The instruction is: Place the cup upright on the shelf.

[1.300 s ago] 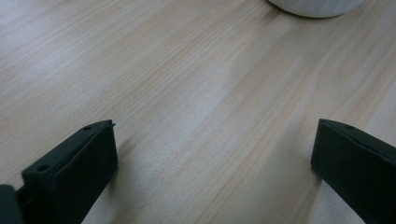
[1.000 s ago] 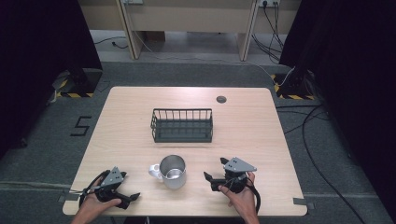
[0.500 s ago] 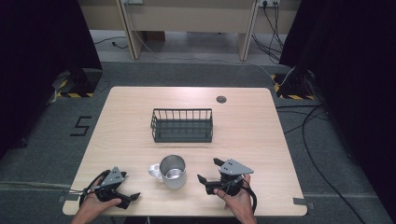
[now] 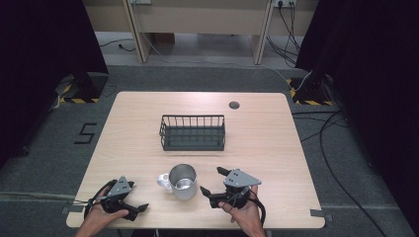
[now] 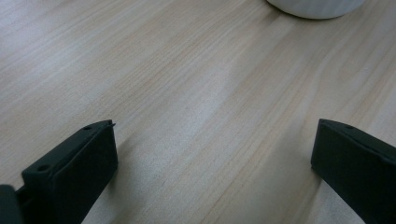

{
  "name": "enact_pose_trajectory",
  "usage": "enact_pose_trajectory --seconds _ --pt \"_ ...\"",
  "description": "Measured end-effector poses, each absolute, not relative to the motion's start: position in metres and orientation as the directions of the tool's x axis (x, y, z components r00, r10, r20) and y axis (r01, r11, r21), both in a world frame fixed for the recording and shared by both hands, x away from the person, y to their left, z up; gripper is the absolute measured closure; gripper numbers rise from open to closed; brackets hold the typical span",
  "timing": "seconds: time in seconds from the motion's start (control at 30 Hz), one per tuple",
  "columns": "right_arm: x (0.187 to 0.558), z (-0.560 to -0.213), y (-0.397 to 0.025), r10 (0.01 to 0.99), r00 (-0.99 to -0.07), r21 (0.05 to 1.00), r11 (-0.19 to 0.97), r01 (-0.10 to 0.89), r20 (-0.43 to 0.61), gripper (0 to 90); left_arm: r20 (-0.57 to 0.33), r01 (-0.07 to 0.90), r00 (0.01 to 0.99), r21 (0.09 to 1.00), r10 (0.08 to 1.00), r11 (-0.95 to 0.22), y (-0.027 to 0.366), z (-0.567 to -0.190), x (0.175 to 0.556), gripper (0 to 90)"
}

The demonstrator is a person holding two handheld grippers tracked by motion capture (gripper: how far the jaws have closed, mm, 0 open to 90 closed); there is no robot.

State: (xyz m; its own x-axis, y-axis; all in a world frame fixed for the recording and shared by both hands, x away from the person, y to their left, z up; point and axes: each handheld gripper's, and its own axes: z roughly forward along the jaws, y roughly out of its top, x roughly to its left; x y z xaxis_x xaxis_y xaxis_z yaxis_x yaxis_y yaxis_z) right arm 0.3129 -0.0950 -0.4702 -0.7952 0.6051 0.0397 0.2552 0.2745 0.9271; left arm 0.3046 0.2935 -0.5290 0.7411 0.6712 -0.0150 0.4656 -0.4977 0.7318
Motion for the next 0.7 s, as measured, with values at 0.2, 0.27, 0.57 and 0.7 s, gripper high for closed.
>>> enact_pose_trajectory --seconds 0.2,0.27,0.57,0.7 --pt "0.312 -0.467 -0.086 0.576 -0.817 0.932 0.280 0.228 0.027 15.0 -0.014 0.465 0.741 0.731 0.671 -0.499 0.293 -0.529 0.305 0.0" --pt "0.312 -0.467 -0.084 0.568 -0.822 0.934 0.279 0.224 0.028 15.0 -0.014 0.465 0.741 0.731 0.671 -0.499 0.293 -0.529 0.305 0.0" --pt "0.312 -0.469 -0.077 0.543 -0.839 0.935 0.281 0.218 0.033 15.0 -0.014 0.465 0.741 0.731 0.671 -0.498 0.293 -0.529 0.305 0.0" --pt "0.313 -0.469 -0.074 0.535 -0.844 0.936 0.277 0.218 0.038 14.9 -0.014 0.466 0.741 0.731 0.671 -0.498 0.293 -0.529 0.305 0.0"
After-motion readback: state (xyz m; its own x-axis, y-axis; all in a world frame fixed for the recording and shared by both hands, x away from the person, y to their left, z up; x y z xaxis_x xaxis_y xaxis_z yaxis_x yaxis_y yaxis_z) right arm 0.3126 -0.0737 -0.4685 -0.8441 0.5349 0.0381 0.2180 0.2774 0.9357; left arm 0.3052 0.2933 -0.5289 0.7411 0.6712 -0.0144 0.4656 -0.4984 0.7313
